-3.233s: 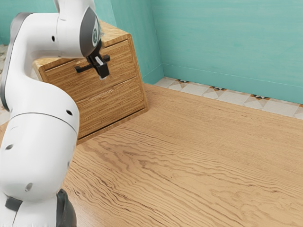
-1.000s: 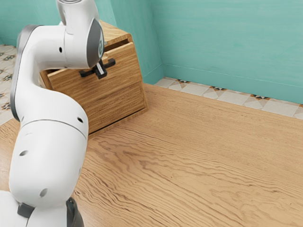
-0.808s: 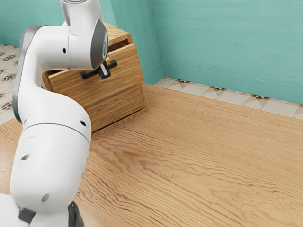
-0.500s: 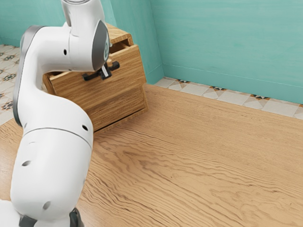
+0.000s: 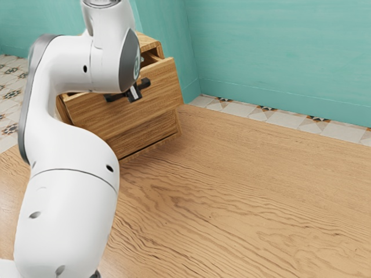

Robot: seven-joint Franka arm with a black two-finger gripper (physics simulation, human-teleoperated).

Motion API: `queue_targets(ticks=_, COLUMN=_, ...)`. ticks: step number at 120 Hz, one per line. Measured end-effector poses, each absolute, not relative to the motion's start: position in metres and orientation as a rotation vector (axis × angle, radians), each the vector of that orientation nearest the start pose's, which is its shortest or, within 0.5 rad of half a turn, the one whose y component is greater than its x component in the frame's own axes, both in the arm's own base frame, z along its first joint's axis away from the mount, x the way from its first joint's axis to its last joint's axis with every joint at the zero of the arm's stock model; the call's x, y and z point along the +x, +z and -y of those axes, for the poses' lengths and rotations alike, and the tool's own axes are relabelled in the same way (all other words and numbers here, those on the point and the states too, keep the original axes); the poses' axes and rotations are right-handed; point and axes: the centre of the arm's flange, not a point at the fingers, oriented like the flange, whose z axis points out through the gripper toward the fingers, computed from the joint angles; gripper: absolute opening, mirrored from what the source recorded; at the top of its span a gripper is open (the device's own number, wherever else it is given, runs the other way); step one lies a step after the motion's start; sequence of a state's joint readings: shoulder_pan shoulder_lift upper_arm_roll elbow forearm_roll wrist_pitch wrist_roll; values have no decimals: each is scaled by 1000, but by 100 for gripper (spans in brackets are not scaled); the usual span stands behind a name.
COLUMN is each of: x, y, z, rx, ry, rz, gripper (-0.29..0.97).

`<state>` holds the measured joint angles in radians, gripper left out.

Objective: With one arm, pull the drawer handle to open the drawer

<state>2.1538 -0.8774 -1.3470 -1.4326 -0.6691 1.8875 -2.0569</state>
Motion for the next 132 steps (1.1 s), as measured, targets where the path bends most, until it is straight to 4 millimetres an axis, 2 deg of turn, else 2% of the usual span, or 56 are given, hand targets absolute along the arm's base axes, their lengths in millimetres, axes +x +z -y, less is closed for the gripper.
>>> queue_targets(ticks=25, x=619, y=651, z=-85, rx=664, ry=819, rz=-2743, gripper=7)
queue_targets(ticks=80, x=606, y=656, z=-65, rx=646, ry=827, rz=-2741, gripper=7)
queue_targets(ticks=132, x=602, y=657, z=-32, rx=669, ry=822, rz=-2737, gripper=7)
